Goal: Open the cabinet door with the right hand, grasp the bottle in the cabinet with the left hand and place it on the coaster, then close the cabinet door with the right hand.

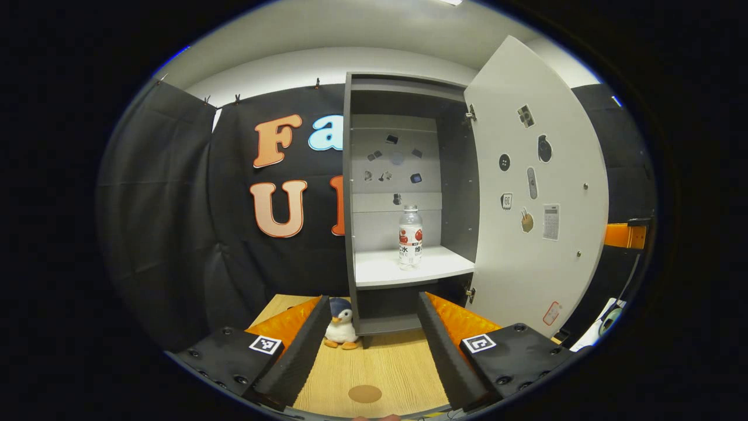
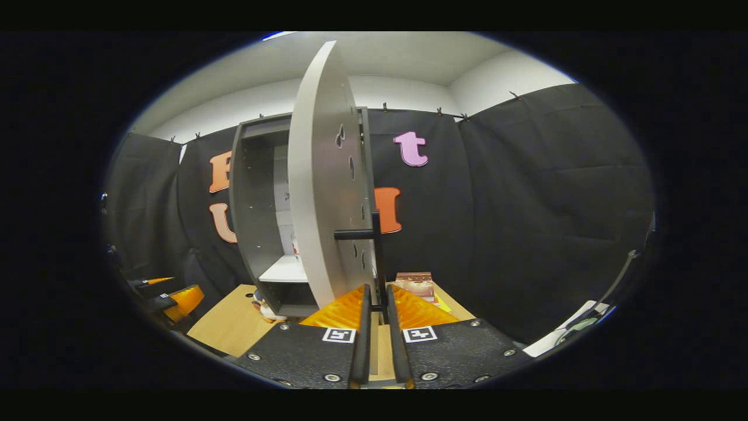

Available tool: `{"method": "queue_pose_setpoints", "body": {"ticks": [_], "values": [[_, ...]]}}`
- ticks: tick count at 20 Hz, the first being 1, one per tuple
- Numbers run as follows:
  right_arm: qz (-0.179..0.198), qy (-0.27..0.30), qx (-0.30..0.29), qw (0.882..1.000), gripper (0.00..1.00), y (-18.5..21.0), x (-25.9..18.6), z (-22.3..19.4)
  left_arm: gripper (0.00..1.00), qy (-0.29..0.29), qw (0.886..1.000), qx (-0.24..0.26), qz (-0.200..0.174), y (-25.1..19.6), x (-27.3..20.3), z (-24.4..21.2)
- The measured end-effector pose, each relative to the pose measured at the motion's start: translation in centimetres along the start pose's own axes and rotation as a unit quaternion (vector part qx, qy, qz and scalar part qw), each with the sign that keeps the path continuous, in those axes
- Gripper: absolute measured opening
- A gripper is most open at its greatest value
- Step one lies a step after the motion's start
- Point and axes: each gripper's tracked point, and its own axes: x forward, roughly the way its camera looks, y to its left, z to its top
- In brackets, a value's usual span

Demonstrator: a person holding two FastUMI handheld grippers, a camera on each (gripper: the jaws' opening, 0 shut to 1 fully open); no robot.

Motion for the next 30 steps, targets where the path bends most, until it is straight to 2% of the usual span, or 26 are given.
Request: {"method": "queue_pose_setpoints", "body": {"ticks": [1,2,4,10,11,12,15,16,19,20,22,23,24,25,26,28,29,30], "values": [[-0.006,-0.001,0.000,1.000,0.16,-0.2,0.0,0.0,0.94,0.000,1.000,-0.001,0.001,0.1,0.1,0.1],[-0.013,-0.001,0.000,1.000,0.10,-0.6,0.0,0.1,0.96,-0.001,1.000,-0.001,0.001,0.1,0.0,0.2],[-0.025,-0.003,0.002,1.000,0.15,-1.1,-0.2,0.1,0.96,-0.003,1.000,-0.003,0.003,0.1,-0.2,0.3],[-0.059,-0.006,0.004,0.998,0.15,-2.7,-0.4,0.2,0.96,-0.005,1.000,-0.004,-0.002,-0.4,-0.7,0.5],[-0.057,-0.005,0.006,0.998,0.09,-2.5,-0.4,0.1,0.96,-0.005,1.000,-0.003,-0.002,-0.2,-0.6,0.5],[-0.056,-0.003,0.009,0.998,0.15,-2.5,-0.6,-0.1,0.96,-0.005,1.000,-0.003,-0.003,-0.1,-0.6,0.5],[-0.054,-0.007,0.016,0.998,0.16,-2.0,-1.1,0.2,0.96,-0.002,1.000,-0.006,0.001,0.1,-0.5,0.3],[-0.049,-0.010,0.018,0.999,0.07,-1.7,-1.1,0.2,0.96,-0.002,1.000,-0.007,0.003,0.3,-0.4,0.2],[-0.027,-0.019,0.010,0.999,0.26,-0.5,-1.4,0.5,0.96,0.002,1.000,-0.007,0.009,0.3,0.3,-0.2],[-0.016,-0.023,0.009,1.000,0.26,-0.1,-1.4,0.7,0.96,0.003,1.000,-0.007,0.011,0.1,0.7,-0.3],[0.015,-0.026,0.008,1.000,0.11,1.4,-1.5,0.8,0.94,0.002,1.000,-0.006,0.011,-0.4,1.9,-0.3],[0.031,-0.026,0.002,0.999,0.20,2.1,-1.6,0.7,0.94,0.001,1.000,-0.008,0.013,-0.6,2.6,-0.3],[0.048,-0.026,-0.004,0.998,0.14,2.8,-1.8,0.7,0.94,0.000,1.000,-0.009,0.015,-0.9,3.3,-0.4],[0.068,-0.030,-0.011,0.997,0.19,3.6,-1.7,0.7,0.94,-0.001,1.000,-0.011,0.017,-1.2,4.2,-0.3],[0.081,-0.034,-0.020,0.996,0.24,4.1,-1.2,0.8,0.99,-0.004,1.000,-0.011,0.015,-1.7,5.0,-0.2],[0.097,-0.030,-0.029,0.994,0.22,4.8,-0.7,0.4,0.94,-0.008,1.000,-0.008,0.009,-2.5,7.2,-0.1],[0.105,-0.030,-0.026,0.994,0.28,5.3,-0.6,0.3,0.94,-0.008,1.000,-0.006,0.005,-3.1,8.4,-0.2],[0.109,-0.030,-0.025,0.993,0.27,5.9,-0.2,0.3,0.96,-0.012,1.000,-0.005,0.002,-3.4,9.5,0.0]]}}
